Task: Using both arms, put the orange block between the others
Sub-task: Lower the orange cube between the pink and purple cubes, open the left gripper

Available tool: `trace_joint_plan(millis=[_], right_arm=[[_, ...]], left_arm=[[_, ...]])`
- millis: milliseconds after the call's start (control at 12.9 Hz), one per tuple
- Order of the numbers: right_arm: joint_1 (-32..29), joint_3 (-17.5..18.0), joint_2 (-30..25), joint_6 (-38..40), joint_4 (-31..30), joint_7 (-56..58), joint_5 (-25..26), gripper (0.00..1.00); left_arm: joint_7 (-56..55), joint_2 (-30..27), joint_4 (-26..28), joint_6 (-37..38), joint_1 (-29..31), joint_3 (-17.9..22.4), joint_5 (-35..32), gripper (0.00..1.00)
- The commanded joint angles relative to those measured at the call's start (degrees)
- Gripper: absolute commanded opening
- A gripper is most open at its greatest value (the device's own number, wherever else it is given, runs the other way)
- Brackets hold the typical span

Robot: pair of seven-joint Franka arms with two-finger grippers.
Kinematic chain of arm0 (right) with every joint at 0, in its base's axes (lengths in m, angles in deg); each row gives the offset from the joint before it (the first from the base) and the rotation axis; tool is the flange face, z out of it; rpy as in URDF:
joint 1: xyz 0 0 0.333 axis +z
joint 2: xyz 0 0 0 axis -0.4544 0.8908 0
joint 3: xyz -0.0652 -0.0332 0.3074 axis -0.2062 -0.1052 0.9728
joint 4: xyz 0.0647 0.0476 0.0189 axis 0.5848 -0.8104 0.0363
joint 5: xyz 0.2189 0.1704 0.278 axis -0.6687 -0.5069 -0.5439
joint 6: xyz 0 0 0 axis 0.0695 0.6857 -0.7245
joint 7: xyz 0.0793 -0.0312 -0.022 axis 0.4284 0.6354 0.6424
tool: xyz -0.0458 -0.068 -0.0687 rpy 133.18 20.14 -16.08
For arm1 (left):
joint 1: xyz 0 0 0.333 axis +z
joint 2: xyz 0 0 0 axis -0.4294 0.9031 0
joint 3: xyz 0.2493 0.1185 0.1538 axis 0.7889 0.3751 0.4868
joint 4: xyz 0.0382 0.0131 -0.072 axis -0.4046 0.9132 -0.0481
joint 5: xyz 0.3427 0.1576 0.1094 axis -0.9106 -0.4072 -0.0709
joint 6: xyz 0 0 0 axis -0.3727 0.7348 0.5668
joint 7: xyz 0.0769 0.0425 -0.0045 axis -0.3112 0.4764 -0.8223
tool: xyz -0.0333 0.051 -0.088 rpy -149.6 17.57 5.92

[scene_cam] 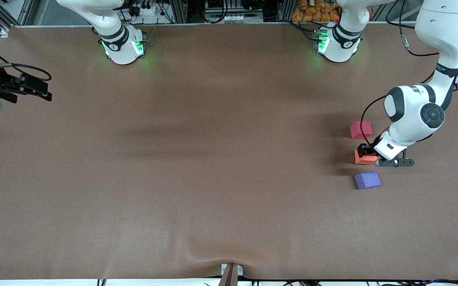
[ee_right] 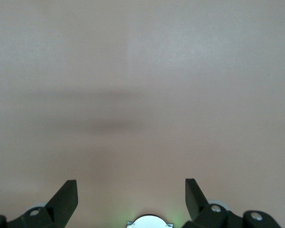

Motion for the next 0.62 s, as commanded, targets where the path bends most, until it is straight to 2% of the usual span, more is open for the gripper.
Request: trace_joint_plan(millis=[0,155,233,310,388,465,543], right_arm=[[1.1,-0.1,-0.1,0.0,-0.3,-0.8,-0.4,1.00],[1.2,-0.1,-0.1,0.0,-0.3,-0.8,-0.4,1.00],[1.2,-0.1,0.0,0.0,-0.2,-0.8,-0.4,1.00],[1.2,-0.1,0.0,0.0,-0.3,-0.8,-0.5,1.00],[1.2,-0.1,0.0,0.0,-0.3,-0.8,-0.5,1.00],[1.2,-0.1,0.0,0.0,-0.3,-0.8,-0.5,1.00],[1.3,-0.1,0.0,0.0,-0.3,-0.9,-0.5,1.00]], left_arm=[[-0.8,0.3,0.3,-1.6,0.0,-0.5,0.8,0.01],[-0.8,0.9,0.3,-1.7,0.0,-0.5,0.8,0.05],[-0.8,1.3,0.3,-1.9,0.0,-0.5,0.8,0.11],[-0.7,1.4,0.3,-1.9,0.0,-0.3,0.7,0.32],[-0.2,1.3,0.3,-1.9,0.2,-0.5,0.6,0.87],[-0.1,0.9,0.1,-1.6,0.3,-0.5,0.6,1.00],[-0.8,0.5,-0.3,-1.4,0.3,-0.5,0.6,1.00]])
